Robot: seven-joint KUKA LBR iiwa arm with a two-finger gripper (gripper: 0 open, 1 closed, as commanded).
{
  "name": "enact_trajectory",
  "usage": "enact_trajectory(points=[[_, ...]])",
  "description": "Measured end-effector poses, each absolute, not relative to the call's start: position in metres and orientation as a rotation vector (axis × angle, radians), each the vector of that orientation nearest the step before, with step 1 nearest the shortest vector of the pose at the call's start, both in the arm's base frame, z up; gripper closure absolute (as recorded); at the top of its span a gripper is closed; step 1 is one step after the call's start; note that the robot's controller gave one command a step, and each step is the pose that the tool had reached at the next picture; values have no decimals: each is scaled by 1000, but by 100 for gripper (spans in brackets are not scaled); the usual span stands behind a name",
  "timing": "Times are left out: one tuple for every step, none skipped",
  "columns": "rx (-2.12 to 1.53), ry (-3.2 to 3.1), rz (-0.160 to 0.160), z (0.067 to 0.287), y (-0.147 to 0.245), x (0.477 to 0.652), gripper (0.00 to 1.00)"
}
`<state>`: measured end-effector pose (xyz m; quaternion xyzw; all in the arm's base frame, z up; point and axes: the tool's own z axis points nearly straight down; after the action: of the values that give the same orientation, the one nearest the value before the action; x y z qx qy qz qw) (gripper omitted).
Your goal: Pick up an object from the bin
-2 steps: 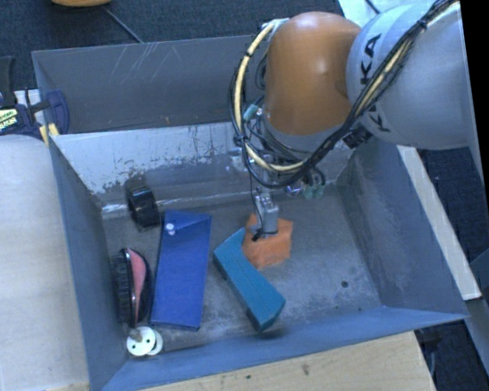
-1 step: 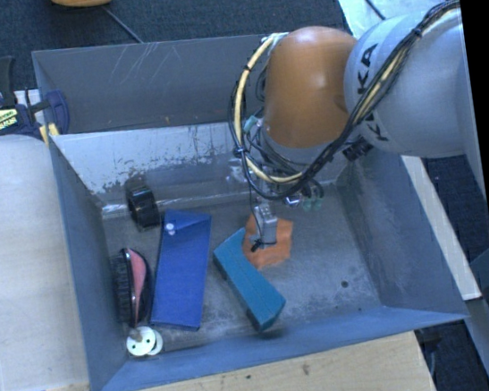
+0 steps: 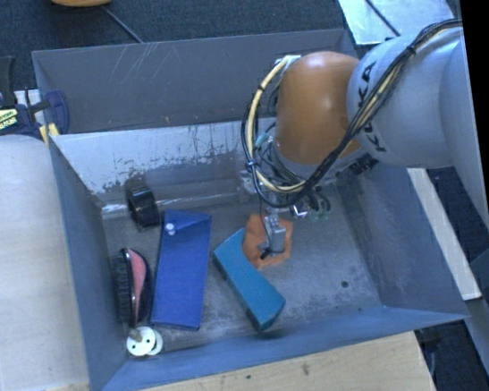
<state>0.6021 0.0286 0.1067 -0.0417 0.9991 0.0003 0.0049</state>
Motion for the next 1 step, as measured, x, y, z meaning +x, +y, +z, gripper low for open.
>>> enact_trajectory(points=[[4, 3135, 0, 73, 35, 630, 100]])
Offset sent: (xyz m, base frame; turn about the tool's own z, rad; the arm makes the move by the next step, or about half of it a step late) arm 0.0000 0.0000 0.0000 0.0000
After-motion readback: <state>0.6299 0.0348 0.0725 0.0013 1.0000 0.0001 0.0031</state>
